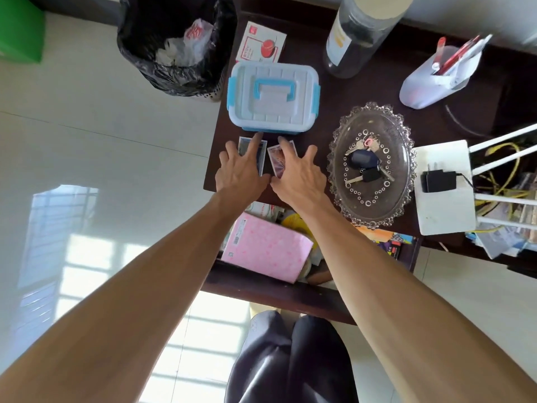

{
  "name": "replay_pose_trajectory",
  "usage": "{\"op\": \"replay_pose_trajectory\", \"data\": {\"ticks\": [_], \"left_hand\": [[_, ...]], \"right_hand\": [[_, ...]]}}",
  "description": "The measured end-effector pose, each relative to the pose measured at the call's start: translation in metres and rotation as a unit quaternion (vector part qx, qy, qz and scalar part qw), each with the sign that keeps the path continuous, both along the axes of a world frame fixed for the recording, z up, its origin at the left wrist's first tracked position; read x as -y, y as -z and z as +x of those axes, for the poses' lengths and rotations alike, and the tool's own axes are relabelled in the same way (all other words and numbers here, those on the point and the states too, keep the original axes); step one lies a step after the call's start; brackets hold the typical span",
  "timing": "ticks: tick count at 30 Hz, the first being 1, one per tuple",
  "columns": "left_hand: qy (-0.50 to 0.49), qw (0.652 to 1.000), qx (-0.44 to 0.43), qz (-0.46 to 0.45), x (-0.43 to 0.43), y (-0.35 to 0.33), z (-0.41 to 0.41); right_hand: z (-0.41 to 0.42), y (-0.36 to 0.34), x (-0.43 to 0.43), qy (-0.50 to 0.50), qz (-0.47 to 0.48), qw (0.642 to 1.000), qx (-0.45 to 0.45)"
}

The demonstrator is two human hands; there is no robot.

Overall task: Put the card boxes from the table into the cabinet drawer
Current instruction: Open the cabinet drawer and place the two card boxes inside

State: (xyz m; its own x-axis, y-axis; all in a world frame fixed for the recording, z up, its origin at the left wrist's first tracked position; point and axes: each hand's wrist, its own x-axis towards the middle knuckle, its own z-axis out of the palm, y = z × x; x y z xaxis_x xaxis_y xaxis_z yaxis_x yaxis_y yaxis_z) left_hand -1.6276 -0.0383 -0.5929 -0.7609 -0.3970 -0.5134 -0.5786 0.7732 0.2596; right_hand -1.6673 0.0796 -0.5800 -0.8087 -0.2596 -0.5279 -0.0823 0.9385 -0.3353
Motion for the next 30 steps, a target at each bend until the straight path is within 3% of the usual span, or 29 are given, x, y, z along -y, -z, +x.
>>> {"op": "replay_pose_trajectory", "data": {"ticks": [9, 20, 30], "left_hand": [[-0.036, 0.999, -0.003, 0.007, -0.007, 0.003, 0.011], [-0.063, 0.987, -0.054, 0.137, -0.061, -0.026, 0.109], [-0.041, 0.976, 0.019, 0.212, -0.148, -0.011, 0.172]], "right_hand": [[0.016, 0.0, -0.011, 0.024, -0.046, 0.999, 0.0], [0.109, -0.01, -0.1, 0.096, -0.146, 0.982, 0.077], [0.185, 0.016, -0.216, 0.229, -0.165, 0.946, 0.157]]}}
